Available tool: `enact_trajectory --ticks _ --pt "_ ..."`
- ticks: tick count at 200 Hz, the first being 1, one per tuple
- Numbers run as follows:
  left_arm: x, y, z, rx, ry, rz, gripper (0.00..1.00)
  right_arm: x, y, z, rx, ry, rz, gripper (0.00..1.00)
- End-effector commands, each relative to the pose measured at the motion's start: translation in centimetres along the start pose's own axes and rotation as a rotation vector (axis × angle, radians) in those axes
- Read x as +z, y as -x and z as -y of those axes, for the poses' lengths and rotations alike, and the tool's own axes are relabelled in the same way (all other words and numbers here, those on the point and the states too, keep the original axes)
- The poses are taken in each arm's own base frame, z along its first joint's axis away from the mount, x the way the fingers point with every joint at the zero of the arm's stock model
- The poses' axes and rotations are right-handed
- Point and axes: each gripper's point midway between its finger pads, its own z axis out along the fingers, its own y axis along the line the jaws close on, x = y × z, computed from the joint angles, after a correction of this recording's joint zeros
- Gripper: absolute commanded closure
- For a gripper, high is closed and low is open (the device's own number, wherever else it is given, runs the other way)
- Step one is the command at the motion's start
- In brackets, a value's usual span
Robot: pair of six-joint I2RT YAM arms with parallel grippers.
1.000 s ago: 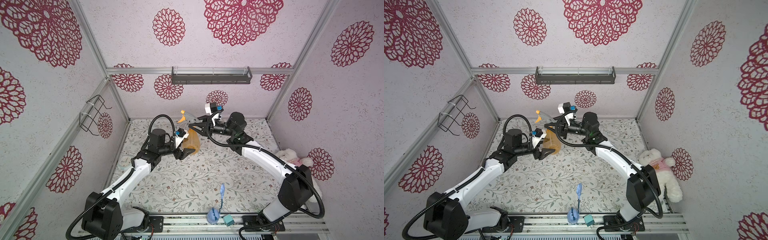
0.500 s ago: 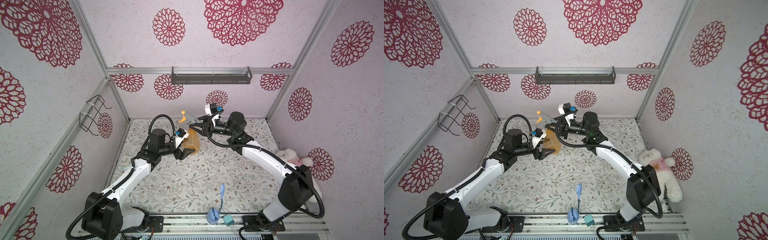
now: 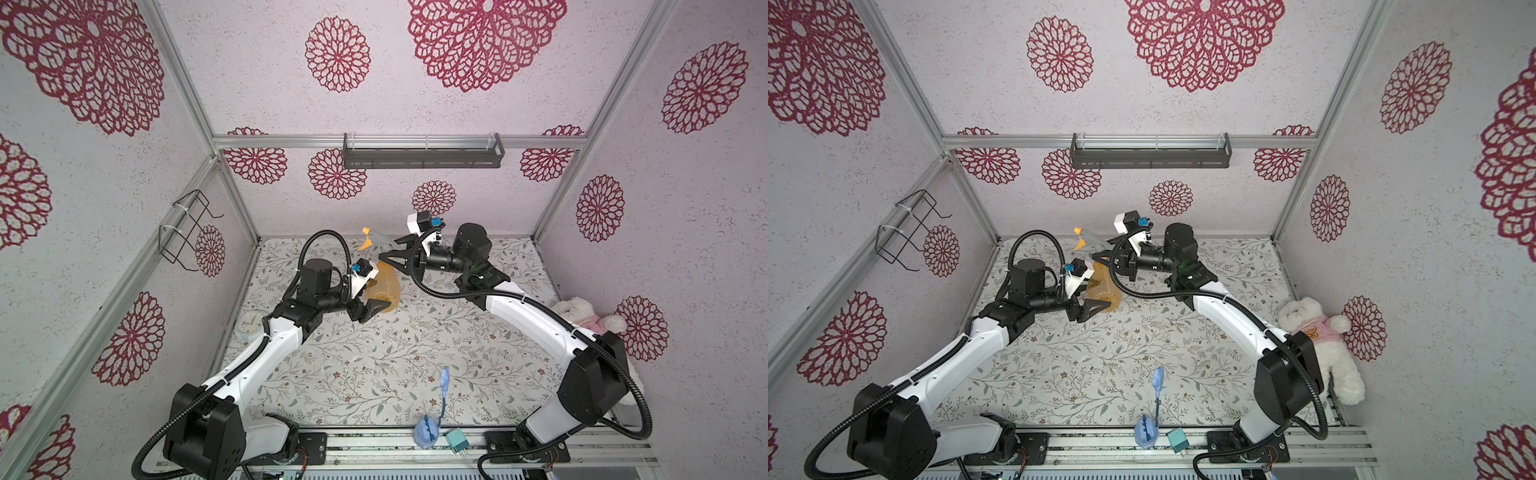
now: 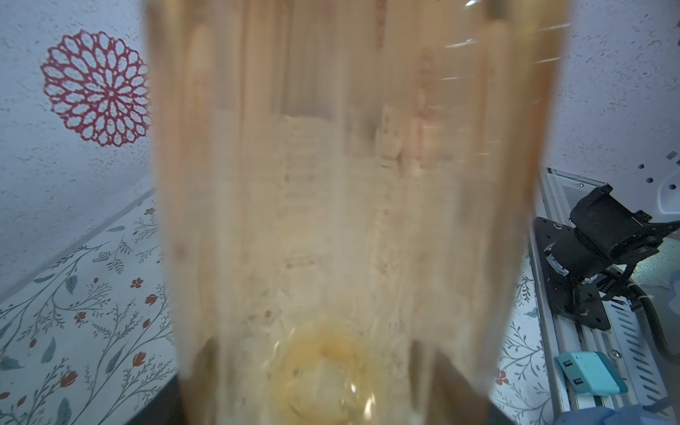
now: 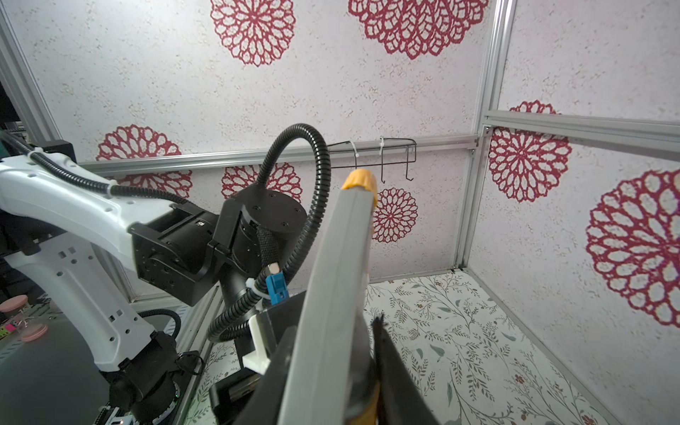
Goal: Attach spray nozzles to spray bottles
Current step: Insert the spray nozzle into the spray bottle.
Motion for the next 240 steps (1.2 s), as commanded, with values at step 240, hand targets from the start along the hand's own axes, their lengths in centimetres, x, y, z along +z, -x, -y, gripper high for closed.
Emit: enact_trajectory --ticks 240 --pt "-2.9 6.8 -0.3 0.185 0.119 0.205 1.00 -1.4 0.1 1.9 0.028 -0.199 0.069 1.00"
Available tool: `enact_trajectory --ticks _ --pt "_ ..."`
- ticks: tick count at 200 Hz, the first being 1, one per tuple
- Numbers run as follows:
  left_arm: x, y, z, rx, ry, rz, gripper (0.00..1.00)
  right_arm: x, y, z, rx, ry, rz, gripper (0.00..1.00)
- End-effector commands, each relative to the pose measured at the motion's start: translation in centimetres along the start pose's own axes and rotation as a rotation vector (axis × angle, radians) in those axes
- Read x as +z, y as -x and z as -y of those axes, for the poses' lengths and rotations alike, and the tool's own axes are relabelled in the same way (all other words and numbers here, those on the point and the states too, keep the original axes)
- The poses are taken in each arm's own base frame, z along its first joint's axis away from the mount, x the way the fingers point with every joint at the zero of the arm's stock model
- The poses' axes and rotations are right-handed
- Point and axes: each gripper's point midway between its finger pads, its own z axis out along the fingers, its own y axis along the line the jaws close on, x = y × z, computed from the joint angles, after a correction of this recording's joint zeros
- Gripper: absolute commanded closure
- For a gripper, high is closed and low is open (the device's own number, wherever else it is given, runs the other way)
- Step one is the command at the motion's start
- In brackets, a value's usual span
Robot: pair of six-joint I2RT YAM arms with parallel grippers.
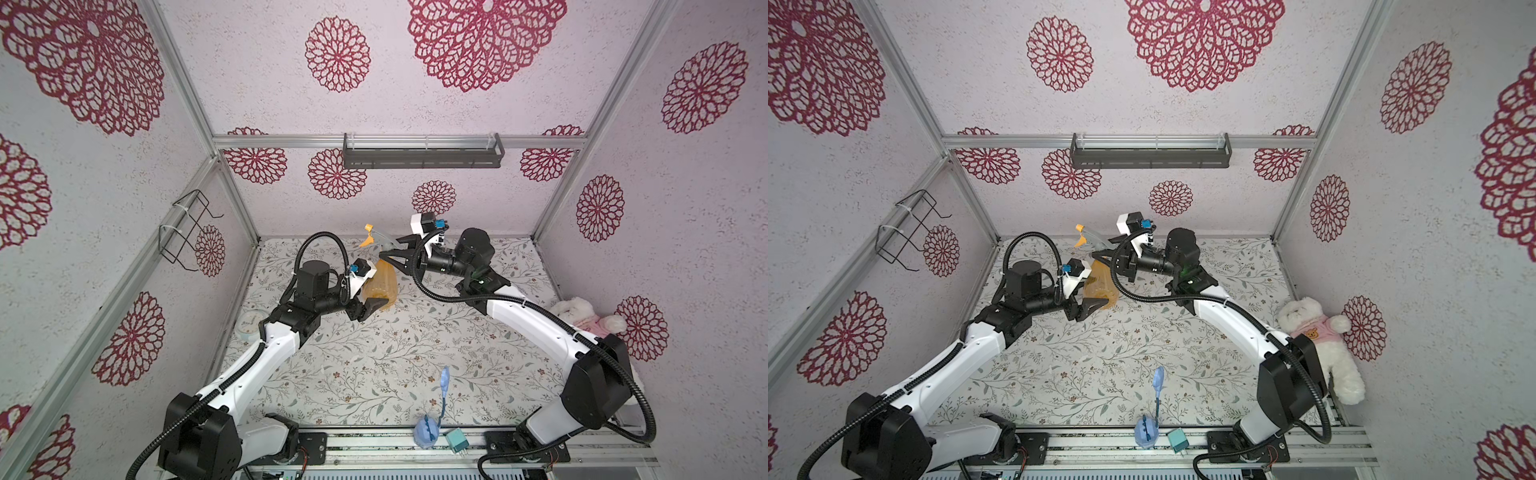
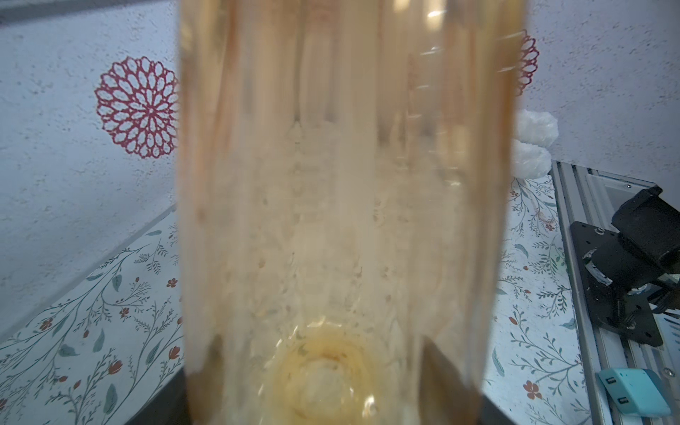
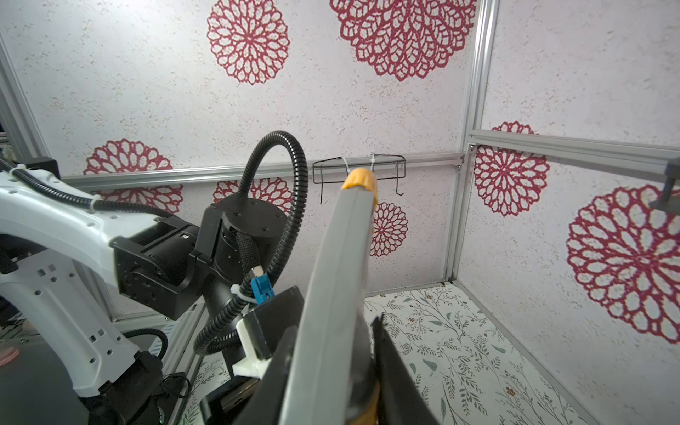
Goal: Attach spray nozzles to spray bottles
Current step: Insert the spray nozzle into the spray bottle.
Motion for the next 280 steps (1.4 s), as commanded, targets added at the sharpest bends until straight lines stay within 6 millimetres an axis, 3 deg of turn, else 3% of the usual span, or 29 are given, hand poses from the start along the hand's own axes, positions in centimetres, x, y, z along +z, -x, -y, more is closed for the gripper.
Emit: enact_trajectory --ticks 1,129,198,280 --pt "-1.9 5.9 0.0 0.128 0.033 0.184 1.00 -1.0 -0.6 2.0 0.029 -0.134 -0.001 1.00" --pt "-1.5 6.6 -0.9 0.137 0.076 0.196 1.00 -0.2 -2.6 4.1 0.107 -0.448 -0.114 1.00" --pt "-1.7 7.1 -1.8 0.121 0.137 0.219 1.00 -0.1 -4.0 3.7 0.100 -0.608 -0.176 1.00" --pt "-2.3 8.9 -1.9 0.118 0.146 0.280 1.00 0.3 -5.3 3.1 0.089 -0.582 -0.174 0.99"
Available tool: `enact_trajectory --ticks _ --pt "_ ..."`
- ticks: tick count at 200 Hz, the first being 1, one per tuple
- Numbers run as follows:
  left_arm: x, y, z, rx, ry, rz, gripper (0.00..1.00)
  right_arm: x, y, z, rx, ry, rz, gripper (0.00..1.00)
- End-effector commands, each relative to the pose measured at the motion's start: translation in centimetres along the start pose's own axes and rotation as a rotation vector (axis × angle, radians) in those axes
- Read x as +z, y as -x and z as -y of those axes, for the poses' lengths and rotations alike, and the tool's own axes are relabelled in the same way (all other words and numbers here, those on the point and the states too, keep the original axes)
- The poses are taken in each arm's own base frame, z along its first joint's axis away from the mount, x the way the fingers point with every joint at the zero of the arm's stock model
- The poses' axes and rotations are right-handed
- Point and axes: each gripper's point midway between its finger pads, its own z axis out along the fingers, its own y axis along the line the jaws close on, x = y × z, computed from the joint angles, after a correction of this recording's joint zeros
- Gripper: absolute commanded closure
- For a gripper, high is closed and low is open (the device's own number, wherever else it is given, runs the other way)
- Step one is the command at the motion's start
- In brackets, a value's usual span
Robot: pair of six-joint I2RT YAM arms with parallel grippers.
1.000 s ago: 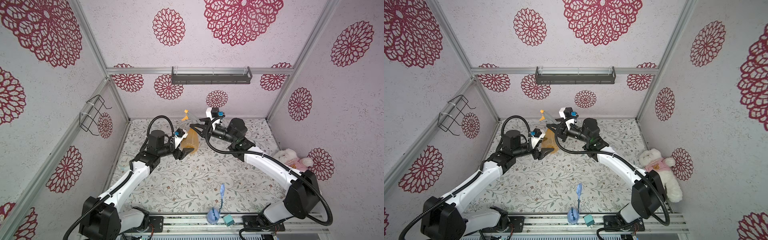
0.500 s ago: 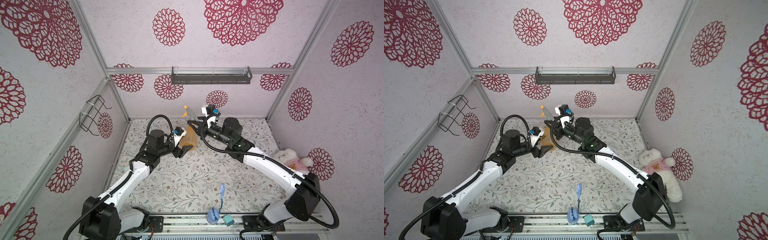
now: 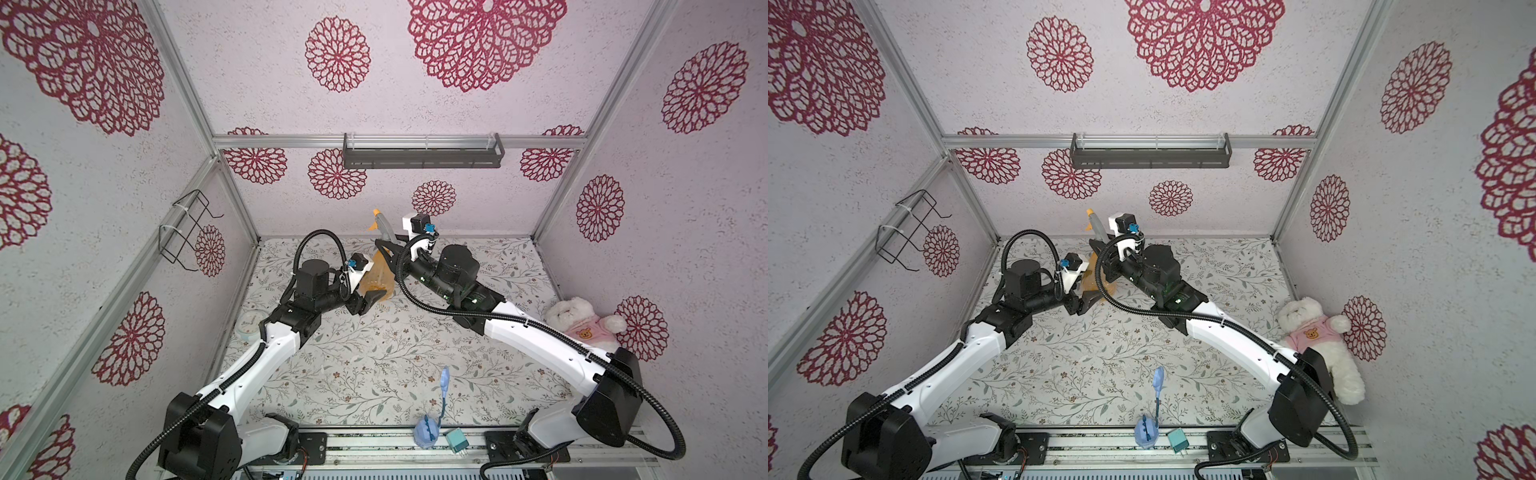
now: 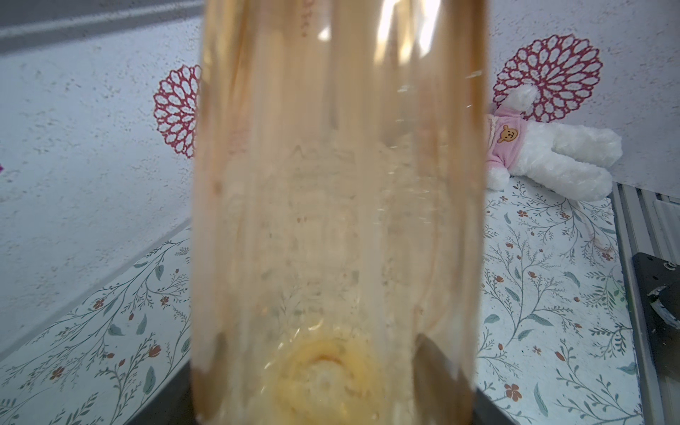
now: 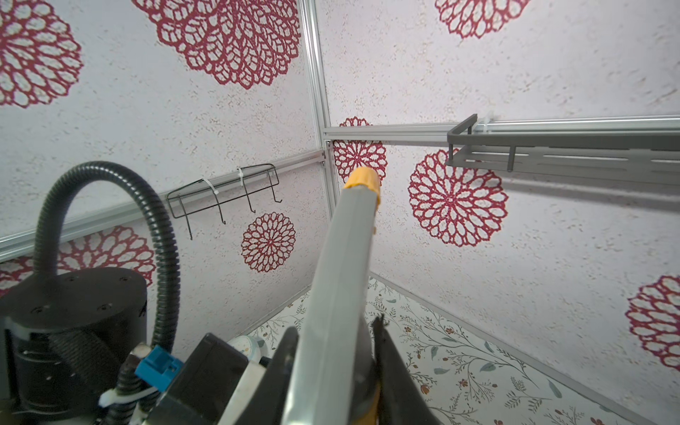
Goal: Attach spray nozzles to spray bottles
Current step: Insert the spray nozzle into the spray bottle.
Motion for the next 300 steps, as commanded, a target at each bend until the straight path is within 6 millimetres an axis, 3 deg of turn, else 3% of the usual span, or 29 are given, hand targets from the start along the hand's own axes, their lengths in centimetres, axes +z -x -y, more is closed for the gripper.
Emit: enact_trajectory --ticks 1,53,111,174,300 --pt "-2.2 8.1 0.1 0.132 0.025 0.265 1.00 0.0 -5.8 1.1 -0.014 -0.041 -0.186 0.99" --pt "-2.0 8.0 0.3 0.127 0.007 0.267 1.00 0.1 -6.1 1.1 -0.025 -0.043 -0.215 0.88" --pt "-1.1 7.0 0.5 0.114 -0.025 0.239 1.00 0.1 -4.3 0.7 -0.059 0.007 -0.216 0.77" --pt "-0.6 6.5 0.4 0.102 -0.036 0.226 1.00 -0.6 -2.4 0.4 -0.058 0.063 -0.188 0.72" --pt "-0.3 6.1 1.0 0.101 -0.076 0.215 1.00 -1.0 -1.5 -1.2 -0.050 0.197 -0.167 0.61"
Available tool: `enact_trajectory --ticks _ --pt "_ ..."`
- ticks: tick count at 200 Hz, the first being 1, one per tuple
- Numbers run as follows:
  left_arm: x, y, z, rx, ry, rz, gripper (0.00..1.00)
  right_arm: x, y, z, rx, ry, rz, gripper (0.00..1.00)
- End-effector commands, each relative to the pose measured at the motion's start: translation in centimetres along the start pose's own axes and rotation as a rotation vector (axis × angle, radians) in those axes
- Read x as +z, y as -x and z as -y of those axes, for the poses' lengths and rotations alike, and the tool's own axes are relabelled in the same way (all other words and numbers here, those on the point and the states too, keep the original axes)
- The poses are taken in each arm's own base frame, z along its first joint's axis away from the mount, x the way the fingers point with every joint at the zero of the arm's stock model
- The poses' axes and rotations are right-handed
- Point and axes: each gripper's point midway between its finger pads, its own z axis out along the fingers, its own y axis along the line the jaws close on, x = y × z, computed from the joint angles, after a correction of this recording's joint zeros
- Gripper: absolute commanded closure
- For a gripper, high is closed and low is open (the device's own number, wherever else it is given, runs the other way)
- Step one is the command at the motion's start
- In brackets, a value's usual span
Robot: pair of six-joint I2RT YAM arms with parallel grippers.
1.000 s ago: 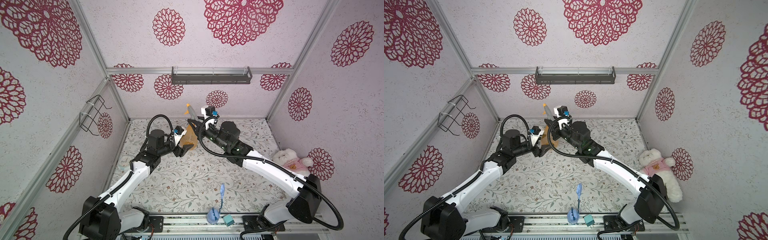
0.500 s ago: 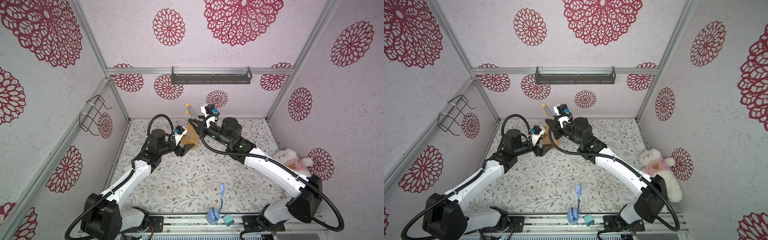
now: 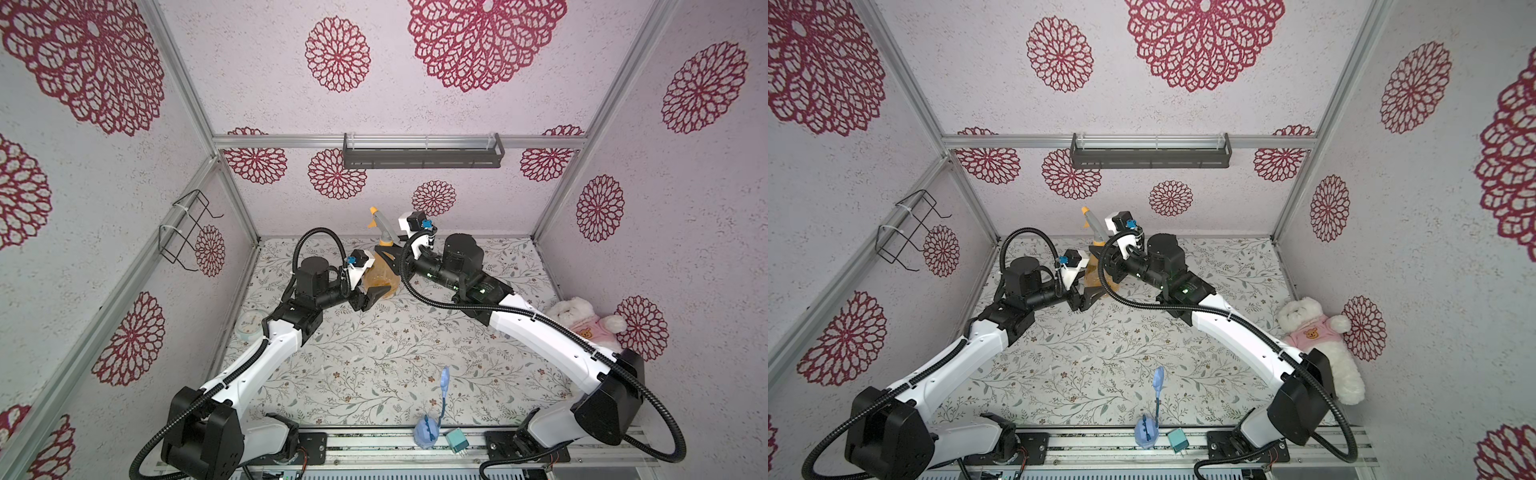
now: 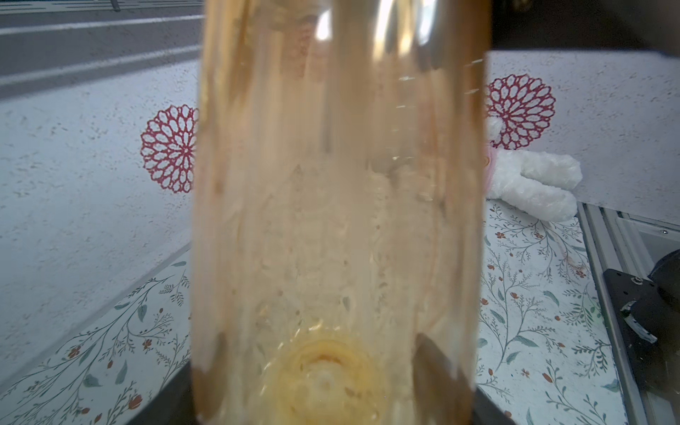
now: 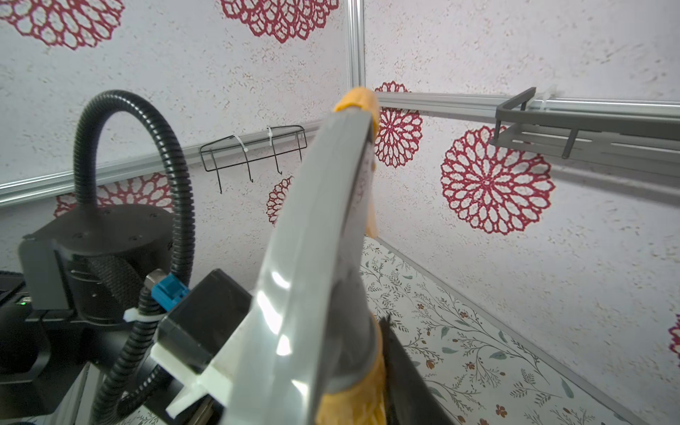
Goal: Attach spray nozzles to spray bottles
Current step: Insert the spray nozzle into the spray bottle, then screw the spray nozzle on the spray bottle.
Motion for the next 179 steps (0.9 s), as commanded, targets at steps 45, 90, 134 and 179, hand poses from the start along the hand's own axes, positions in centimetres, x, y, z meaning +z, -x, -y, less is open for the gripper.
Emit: enact_trajectory --ticks 45,90,134,179 --pt "-0.2 4.2 0.2 0.082 -0.020 0.123 1.00 -1.4 -0.3 -0.4 0.008 0.066 -0.029 0.51" --pt "-0.1 4.0 0.2 0.078 -0.022 0.118 1.00 -3.4 0.7 -0.8 0.005 0.144 -0.028 0.25" --pt "0.1 3.9 0.3 0.073 -0.034 0.112 1.00 -5.9 1.6 -1.2 -0.054 0.221 -0.033 0.21" --pt "0.3 3.7 1.0 0.071 -0.085 0.101 1.00 -8.0 2.8 -1.8 -0.150 0.350 -0.032 0.23"
